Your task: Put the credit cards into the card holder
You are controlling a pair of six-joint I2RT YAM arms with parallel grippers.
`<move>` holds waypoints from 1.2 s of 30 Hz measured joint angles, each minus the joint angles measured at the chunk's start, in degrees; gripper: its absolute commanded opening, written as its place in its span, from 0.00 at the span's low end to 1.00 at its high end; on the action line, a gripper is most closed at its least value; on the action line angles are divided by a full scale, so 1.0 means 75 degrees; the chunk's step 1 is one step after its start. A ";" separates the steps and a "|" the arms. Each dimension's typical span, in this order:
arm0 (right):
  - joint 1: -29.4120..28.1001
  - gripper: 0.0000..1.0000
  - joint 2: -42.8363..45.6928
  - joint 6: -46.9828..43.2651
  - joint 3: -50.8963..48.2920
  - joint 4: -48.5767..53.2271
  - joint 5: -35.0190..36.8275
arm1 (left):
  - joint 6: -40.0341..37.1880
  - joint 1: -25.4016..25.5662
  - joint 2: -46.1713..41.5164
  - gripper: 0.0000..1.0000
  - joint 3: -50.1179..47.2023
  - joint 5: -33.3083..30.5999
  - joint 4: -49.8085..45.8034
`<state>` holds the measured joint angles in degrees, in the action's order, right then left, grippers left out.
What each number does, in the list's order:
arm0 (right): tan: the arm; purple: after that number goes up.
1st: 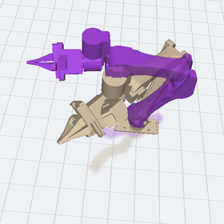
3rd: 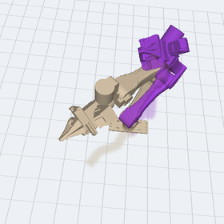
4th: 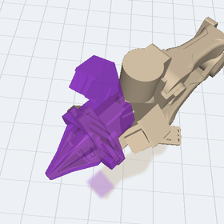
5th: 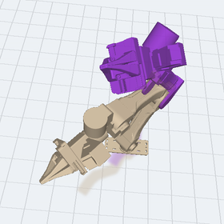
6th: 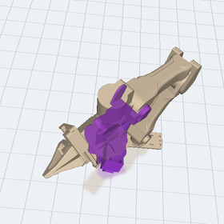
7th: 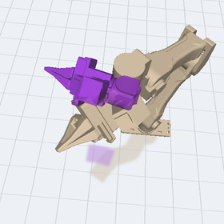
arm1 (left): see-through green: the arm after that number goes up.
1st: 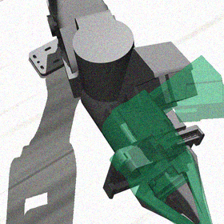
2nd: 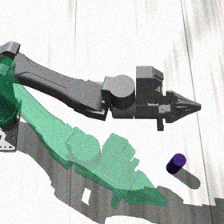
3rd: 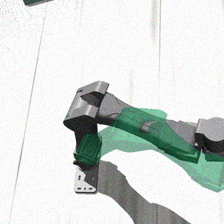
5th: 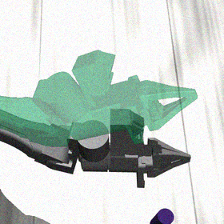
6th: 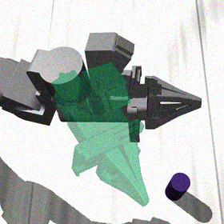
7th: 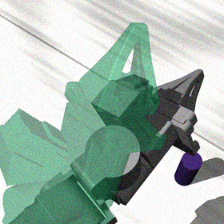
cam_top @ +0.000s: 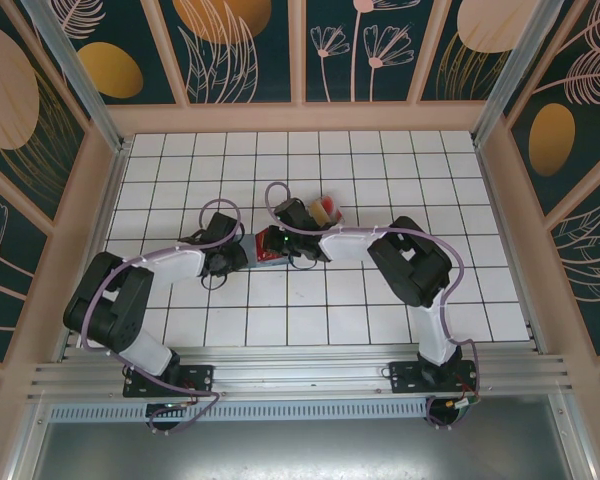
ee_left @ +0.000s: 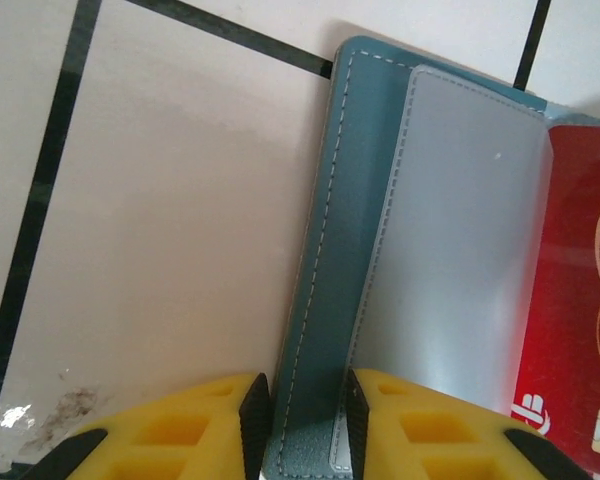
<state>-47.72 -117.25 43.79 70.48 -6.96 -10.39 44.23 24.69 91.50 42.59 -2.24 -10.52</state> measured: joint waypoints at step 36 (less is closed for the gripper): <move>0.0312 0.00 -0.0472 -0.1201 0.0836 0.0758 -0.0772 | -0.0070 0.0009 0.0093 0.18 -0.0006 -0.0119 0.0017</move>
<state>-45.39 -120.79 34.79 76.75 -1.28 -16.19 43.70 24.75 92.20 42.54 -3.14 -10.39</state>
